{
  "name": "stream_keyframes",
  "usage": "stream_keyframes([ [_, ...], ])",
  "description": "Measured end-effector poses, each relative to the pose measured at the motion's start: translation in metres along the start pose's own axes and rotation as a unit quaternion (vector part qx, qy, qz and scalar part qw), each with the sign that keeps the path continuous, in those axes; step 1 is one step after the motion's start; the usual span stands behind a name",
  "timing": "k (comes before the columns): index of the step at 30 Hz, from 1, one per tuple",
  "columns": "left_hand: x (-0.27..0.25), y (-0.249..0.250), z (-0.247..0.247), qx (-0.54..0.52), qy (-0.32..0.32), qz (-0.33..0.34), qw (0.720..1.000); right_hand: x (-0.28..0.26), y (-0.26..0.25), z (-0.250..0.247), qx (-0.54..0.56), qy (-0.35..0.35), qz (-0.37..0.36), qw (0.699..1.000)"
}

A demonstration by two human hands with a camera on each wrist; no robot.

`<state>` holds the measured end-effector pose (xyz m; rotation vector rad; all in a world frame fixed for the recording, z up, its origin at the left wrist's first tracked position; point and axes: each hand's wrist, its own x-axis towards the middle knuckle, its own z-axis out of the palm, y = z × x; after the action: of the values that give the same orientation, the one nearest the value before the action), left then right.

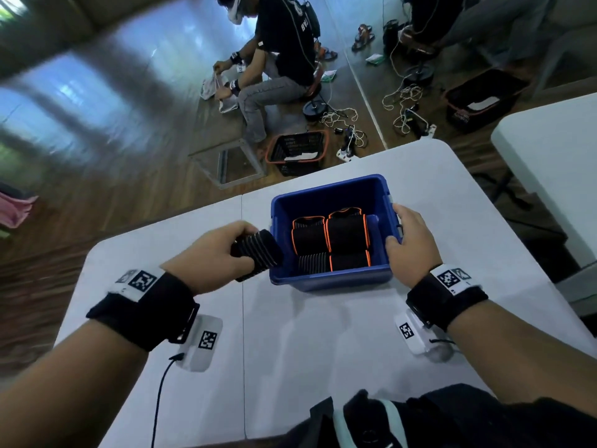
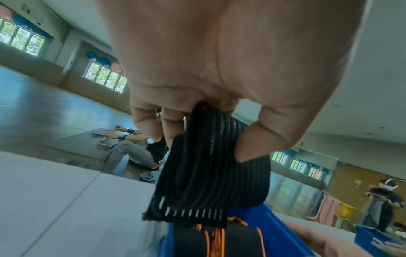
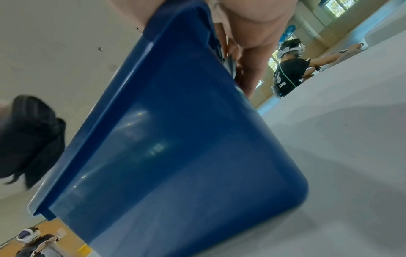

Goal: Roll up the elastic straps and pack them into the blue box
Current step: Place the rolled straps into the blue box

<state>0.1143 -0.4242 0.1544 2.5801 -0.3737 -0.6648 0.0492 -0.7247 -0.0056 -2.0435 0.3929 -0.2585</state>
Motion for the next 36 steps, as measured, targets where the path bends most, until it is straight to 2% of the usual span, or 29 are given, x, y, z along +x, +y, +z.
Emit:
stream_keyframes([
  [4,0.034,0.029,-0.01,0.043,0.001,0.039,0.998,-0.003,-0.001,-0.003,0.004,-0.01,-0.005,1.0],
  [7,0.064,0.045,-0.001,0.162,-0.016,0.058,0.985,-0.008,-0.002,-0.005,0.01,-0.01,-0.011,1.0],
  [9,0.079,0.054,0.011,0.228,-0.042,0.053,0.971,-0.01,-0.003,-0.006,0.011,-0.01,-0.013,1.0],
  [17,0.106,0.077,0.067,0.363,-0.168,-0.009,0.916,-0.015,-0.001,-0.01,-0.015,-0.022,0.003,1.0],
  [21,0.114,0.071,0.081,0.39,-0.181,-0.022,0.902,-0.014,0.001,-0.013,-0.016,-0.037,0.007,0.999],
  [28,0.124,0.065,0.086,0.43,-0.134,-0.012,0.893,-0.013,0.002,-0.015,-0.002,-0.037,0.002,0.999],
  [36,0.129,0.054,0.088,0.383,-0.139,-0.03,0.913,-0.013,0.006,-0.012,0.006,-0.04,0.008,0.999],
])
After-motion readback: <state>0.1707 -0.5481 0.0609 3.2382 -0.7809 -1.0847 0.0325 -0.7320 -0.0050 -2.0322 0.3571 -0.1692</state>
